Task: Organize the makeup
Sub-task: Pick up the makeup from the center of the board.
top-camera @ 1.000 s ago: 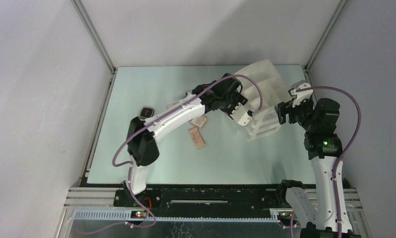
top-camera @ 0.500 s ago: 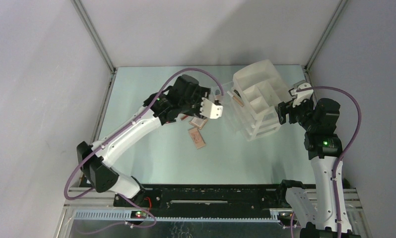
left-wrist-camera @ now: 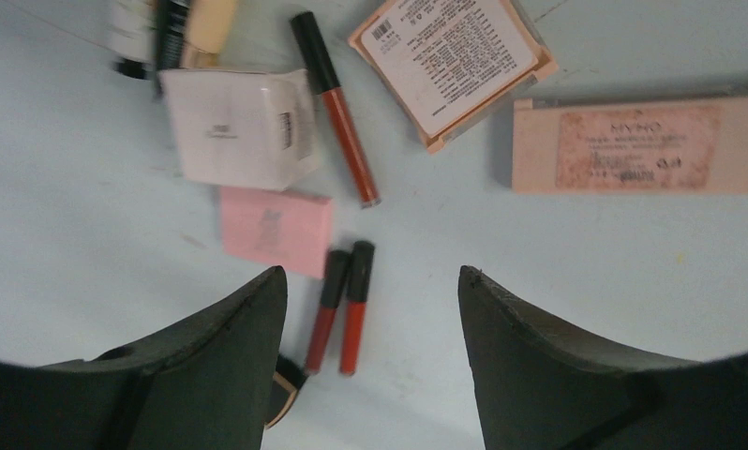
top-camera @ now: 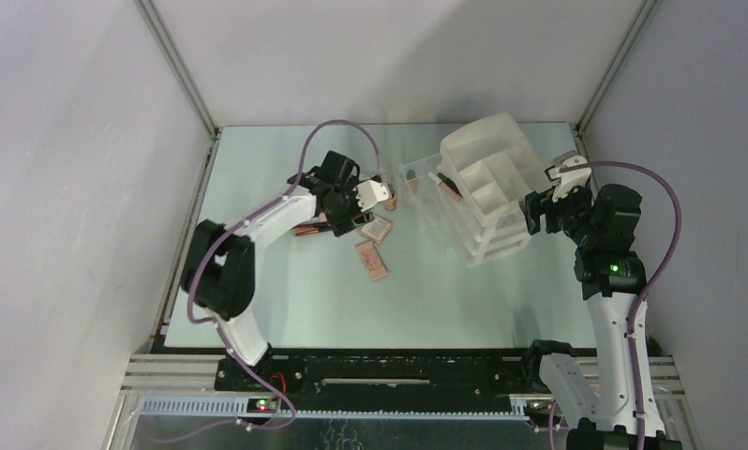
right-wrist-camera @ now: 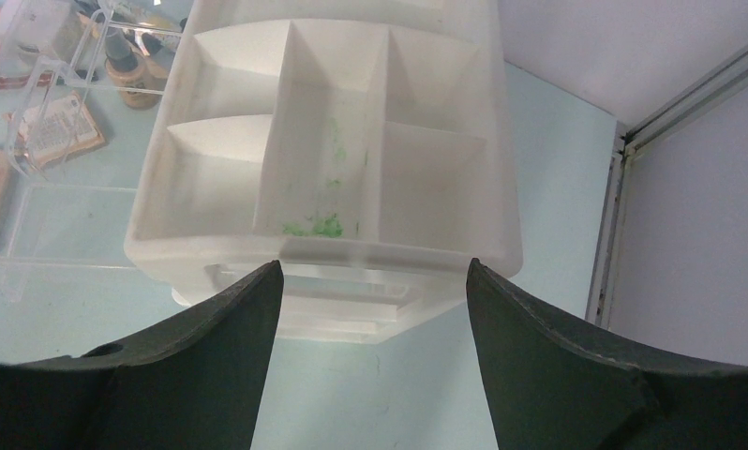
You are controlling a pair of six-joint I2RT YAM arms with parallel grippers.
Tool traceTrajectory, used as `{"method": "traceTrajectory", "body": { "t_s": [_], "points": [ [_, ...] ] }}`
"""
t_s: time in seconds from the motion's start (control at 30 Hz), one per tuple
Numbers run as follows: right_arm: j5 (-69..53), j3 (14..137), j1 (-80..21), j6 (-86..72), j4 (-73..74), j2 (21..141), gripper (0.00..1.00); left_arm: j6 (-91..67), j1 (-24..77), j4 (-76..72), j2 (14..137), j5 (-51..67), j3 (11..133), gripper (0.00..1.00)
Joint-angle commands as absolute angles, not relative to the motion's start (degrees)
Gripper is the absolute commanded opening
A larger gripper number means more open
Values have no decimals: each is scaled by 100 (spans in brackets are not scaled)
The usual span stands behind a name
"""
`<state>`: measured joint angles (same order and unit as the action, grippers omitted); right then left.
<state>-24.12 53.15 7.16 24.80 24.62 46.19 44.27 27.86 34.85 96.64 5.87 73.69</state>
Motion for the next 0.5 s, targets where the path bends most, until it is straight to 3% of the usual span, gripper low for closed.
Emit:
{"method": "traceTrajectory", "body": {
  "t_s": [0.0, 0.47],
  "points": [
    [-2439, 5282, 778, 2548, 2327, 4605, 80, 3563, 2628, 3295, 10315, 812, 7937, 71],
    [-2452, 5282, 782, 2549, 2334, 4623, 80, 3375, 2621, 3189, 11120, 327, 8346, 67]
  ]
}}
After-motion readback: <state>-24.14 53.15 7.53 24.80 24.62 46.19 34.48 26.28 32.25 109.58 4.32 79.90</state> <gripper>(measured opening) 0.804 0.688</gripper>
